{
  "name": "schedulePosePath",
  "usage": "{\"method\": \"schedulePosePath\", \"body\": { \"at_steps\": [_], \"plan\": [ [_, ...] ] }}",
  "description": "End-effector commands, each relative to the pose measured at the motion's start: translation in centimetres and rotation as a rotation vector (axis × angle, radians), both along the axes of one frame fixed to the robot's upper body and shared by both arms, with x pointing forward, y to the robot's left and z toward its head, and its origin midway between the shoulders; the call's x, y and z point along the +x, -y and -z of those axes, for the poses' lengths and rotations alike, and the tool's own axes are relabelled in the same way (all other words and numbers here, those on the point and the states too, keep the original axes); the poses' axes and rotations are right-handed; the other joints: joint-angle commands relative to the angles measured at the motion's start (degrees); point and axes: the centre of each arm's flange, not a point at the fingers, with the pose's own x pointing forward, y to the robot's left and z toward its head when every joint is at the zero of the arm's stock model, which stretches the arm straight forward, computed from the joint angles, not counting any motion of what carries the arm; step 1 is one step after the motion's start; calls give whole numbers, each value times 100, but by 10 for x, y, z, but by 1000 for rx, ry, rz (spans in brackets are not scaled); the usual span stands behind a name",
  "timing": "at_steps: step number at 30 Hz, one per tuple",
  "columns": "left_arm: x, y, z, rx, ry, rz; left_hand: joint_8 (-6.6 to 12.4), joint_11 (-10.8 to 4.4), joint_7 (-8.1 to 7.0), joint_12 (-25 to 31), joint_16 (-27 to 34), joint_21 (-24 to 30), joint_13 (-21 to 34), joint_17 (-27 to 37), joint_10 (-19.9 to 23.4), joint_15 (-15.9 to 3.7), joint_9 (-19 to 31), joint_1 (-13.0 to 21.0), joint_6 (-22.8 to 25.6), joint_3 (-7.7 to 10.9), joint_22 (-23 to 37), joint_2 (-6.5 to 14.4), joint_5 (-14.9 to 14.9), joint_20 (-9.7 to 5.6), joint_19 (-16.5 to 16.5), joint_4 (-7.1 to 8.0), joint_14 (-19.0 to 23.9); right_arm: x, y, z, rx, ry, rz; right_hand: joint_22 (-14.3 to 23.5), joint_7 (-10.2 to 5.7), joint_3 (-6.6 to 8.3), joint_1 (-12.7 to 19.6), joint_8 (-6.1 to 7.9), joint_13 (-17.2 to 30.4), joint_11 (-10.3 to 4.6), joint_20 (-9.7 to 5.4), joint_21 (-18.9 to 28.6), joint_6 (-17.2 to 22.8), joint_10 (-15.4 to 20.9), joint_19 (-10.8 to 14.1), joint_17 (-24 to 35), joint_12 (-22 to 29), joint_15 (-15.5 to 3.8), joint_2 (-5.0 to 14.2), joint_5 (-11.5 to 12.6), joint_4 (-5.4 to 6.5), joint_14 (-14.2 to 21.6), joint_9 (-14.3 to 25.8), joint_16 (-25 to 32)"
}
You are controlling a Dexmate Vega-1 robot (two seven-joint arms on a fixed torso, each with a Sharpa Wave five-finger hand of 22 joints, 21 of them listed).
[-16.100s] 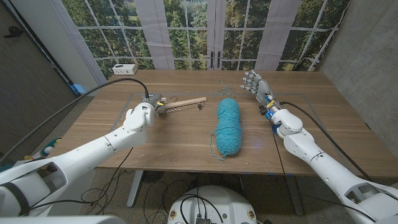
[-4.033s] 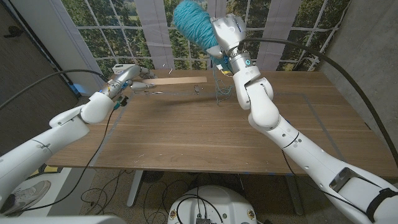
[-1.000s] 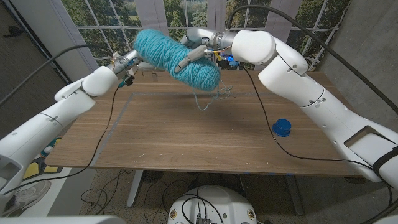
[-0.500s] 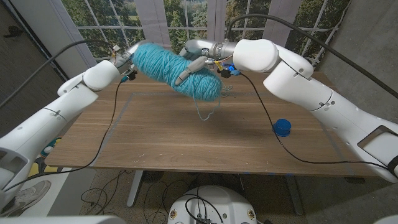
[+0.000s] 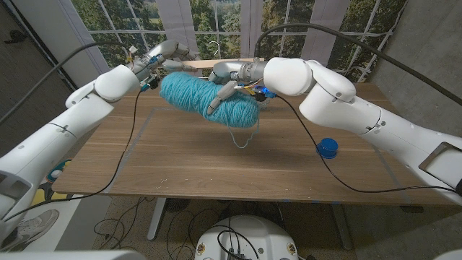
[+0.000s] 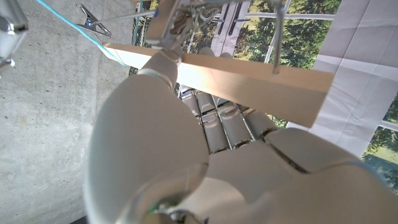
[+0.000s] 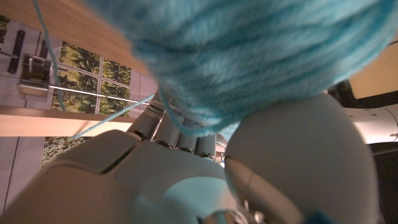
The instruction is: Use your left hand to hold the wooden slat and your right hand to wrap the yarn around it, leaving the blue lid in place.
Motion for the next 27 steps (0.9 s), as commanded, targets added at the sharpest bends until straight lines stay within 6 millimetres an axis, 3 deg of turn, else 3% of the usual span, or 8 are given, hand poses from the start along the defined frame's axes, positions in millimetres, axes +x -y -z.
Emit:
{"method": "schedulePosePath", "body": {
  "at_steps": [1,14,16,27],
  "plan": [
    [-8,3,-7,-8,0,25,110,-315,-411,-12,-33,31,9,12,386,-1017,518,315,788,50,11,501,30,-481,-34,57,660,3,-7,17,-97,86,129,-2,-935,-39,1801,-12,14,-297,-343,27,1496,590,-66,35,-15,-630,1704,30,-19,-192,-9,-53],
    [-18,4,-9,-4,11,38,111,-298,-389,-42,-60,51,-5,23,453,-1016,497,331,859,57,9,495,30,-474,-49,41,685,41,6,25,-116,-37,231,-27,-929,-85,1824,-84,48,-287,-334,80,1487,585,-91,75,-42,-620,1739,57,6,-221,-46,-87],
    [-22,3,-8,-9,16,41,109,-306,-367,-45,-63,54,-5,25,465,-1014,507,330,845,56,9,494,29,-472,-52,41,692,56,14,26,-99,-78,261,-43,-929,-95,1851,-110,20,-317,-435,131,1494,582,-19,61,-80,-641,1759,72,8,-250,-55,-141],
    [-29,-4,-9,-13,19,34,97,-279,-378,-64,-73,72,33,36,448,-1012,546,328,791,50,9,492,26,-467,-60,42,733,101,37,33,-55,-178,360,-81,-906,-149,1842,-172,-8,-374,-515,184,1462,553,0,25,-147,-630,1763,91,40,-255,-65,-232]
  ]
}}
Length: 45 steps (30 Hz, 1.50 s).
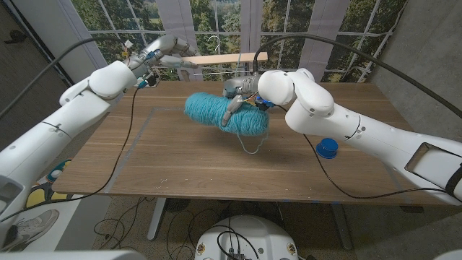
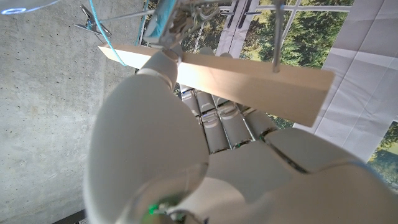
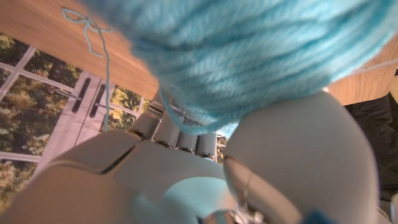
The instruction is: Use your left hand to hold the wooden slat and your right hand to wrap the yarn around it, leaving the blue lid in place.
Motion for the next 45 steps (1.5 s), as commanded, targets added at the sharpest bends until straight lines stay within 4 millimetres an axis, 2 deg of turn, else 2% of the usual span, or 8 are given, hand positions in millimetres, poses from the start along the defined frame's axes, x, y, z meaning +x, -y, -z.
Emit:
{"method": "schedulePosePath", "body": {
  "at_steps": [1,14,22,27,35,40,42,45],
  "plan": [
    [-10,-6,-1,-3,12,-4,96,-279,-376,8,-23,29,40,14,330,-1016,549,328,786,50,10,492,24,-467,-19,42,676,45,24,8,48,-98,108,5,-895,-30,1808,-8,11,-364,-493,49,1284,540,29,2,-16,-683,1801,29,1,-207,13,-30],
    [-7,-9,-1,-24,5,1,90,-301,-410,-8,-49,48,80,26,318,-1015,582,329,757,46,11,488,21,-466,-27,40,676,66,45,16,100,-134,165,-24,-926,-60,1814,-37,32,-392,-481,70,1294,515,-17,-26,-45,-679,1825,44,24,-225,15,-107],
    [-6,-9,-2,-24,-7,18,86,-310,-405,-17,-61,57,104,35,309,-1016,590,328,758,45,10,488,19,-466,-34,40,680,86,59,21,118,-208,219,-40,-921,-75,1826,-59,45,-394,-475,83,1286,503,-39,-42,-59,-683,1835,53,31,-234,17,-148],
    [1,-11,1,-69,-69,119,88,-309,-417,-24,-69,62,120,40,300,-1015,602,325,759,42,9,488,19,-466,-40,43,684,101,65,18,108,-322,267,-57,-908,-104,1811,-80,60,-364,-431,81,1284,470,-110,-61,-82,-660,1845,59,56,-266,21,-202],
    [1,-16,0,-71,-121,167,80,-309,-424,-30,-84,71,147,51,300,-1016,620,323,738,39,9,487,17,-467,-49,44,685,117,74,14,157,-378,256,-75,-859,-116,1811,-117,69,-337,-403,96,1245,484,-135,-79,-92,-651,1887,69,83,-271,25,-243],
    [-3,-17,-3,-16,-139,130,76,-331,-428,-38,-94,76,162,57,287,-1015,629,320,732,36,9,486,17,-465,-53,45,680,125,86,11,219,-391,244,-83,-843,-116,1823,-132,79,-317,-384,109,1236,485,-139,-85,-97,-660,1913,75,91,-259,27,-258],
    [-7,-18,-4,26,-137,59,73,-336,-433,-41,-99,79,169,60,283,-1015,631,318,726,35,9,485,16,-464,-56,47,677,129,95,8,253,-412,249,-88,-829,-120,1823,-144,86,-288,-371,115,1226,501,-148,-83,-94,-652,1929,75,101,-235,28,-254],
    [-6,-19,-1,28,-162,71,70,-345,-449,-48,-109,82,181,64,271,-1016,639,318,718,34,8,486,16,-466,-60,47,669,130,107,2,275,-394,288,-93,-802,-131,1822,-164,97,-235,-357,126,1200,502,-150,-69,-95,-648,1938,72,111,-204,32,-239]
  ]
}}
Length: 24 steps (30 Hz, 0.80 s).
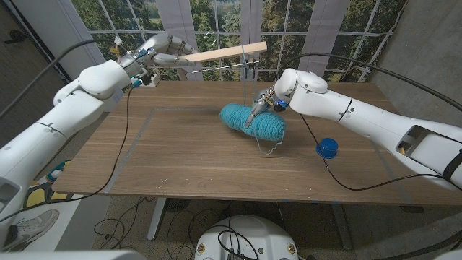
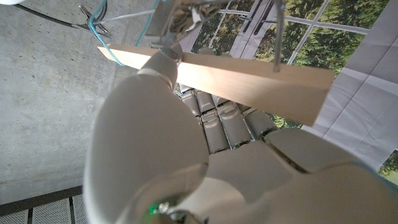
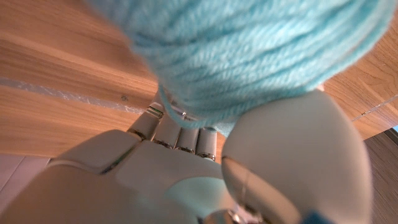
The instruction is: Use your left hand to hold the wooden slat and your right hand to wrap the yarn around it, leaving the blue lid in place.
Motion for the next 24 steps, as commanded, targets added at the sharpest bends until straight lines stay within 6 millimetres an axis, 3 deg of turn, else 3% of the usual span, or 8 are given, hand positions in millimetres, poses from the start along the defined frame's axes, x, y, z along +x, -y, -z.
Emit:
{"method": "schedulePosePath", "body": {
  "at_steps": [1,9,24],
  "plan": [
    [-2,-3,2,87,-83,-37,70,-313,-451,-5,-28,38,40,37,276,-1007,643,319,717,35,9,487,44,-443,-39,47,661,21,44,-20,109,-13,102,3,-780,-11,1715,-39,29,-235,-398,43,1162,499,-29,35,-2,-711,1793,24,30,-130,33,26],
    [-7,-3,5,97,-91,-7,71,-309,-461,-12,-38,47,67,52,269,-1009,663,319,714,33,9,492,42,-452,-49,48,666,21,68,-39,126,112,213,0,-739,-20,1732,-65,68,-245,-335,66,1075,475,-77,131,-5,-701,1851,8,52,-121,95,95],
    [-10,-7,11,152,-139,-3,67,-312,-456,-12,-58,64,117,81,295,-1011,684,319,721,26,9,488,36,-461,-67,46,669,20,72,-59,130,276,281,-7,-779,-41,1750,-53,133,-269,-331,111,1089,485,-99,224,22,-704,1876,-10,77,-181,176,122]
  ]
}}
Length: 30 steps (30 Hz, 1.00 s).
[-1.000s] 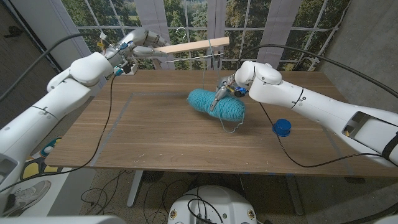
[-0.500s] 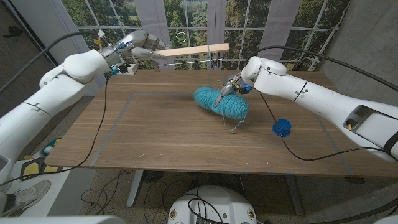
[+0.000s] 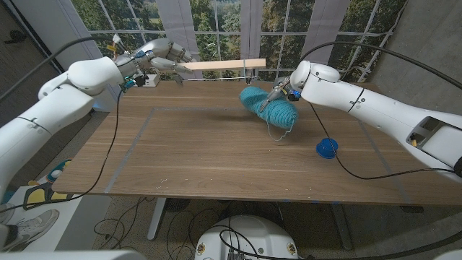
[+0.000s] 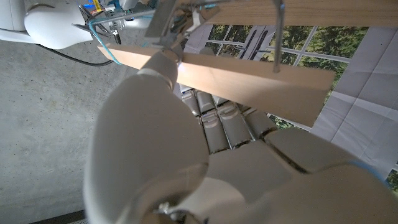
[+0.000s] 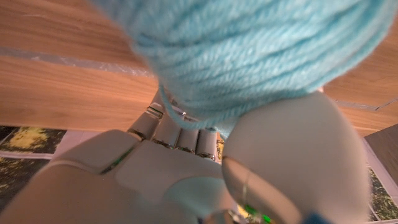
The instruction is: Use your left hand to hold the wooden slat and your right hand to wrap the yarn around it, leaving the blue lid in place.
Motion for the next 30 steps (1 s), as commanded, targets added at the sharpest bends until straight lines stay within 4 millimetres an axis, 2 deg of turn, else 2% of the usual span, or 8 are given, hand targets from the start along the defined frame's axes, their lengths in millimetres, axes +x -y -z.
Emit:
{"method": "schedulePosePath", "body": {
  "at_steps": [1,30],
  "plan": [
    [-2,-4,6,49,-56,5,66,-315,-456,17,-10,31,27,32,309,-1010,688,319,719,25,10,489,31,-486,-30,46,674,-2,8,-19,12,126,61,4,-778,8,1802,38,37,-269,-330,47,1089,481,-39,36,42,-682,1834,-8,36,-202,42,28],
    [-4,-21,25,87,-107,-47,64,-269,-428,11,-19,67,110,90,360,-1005,721,322,764,10,9,484,26,-478,-55,44,739,-51,-40,-82,-47,437,-22,-20,-858,-9,1834,-2,146,-306,-351,131,1101,463,-43,100,78,-700,1845,-30,88,-233,87,-3]
  ]
}}
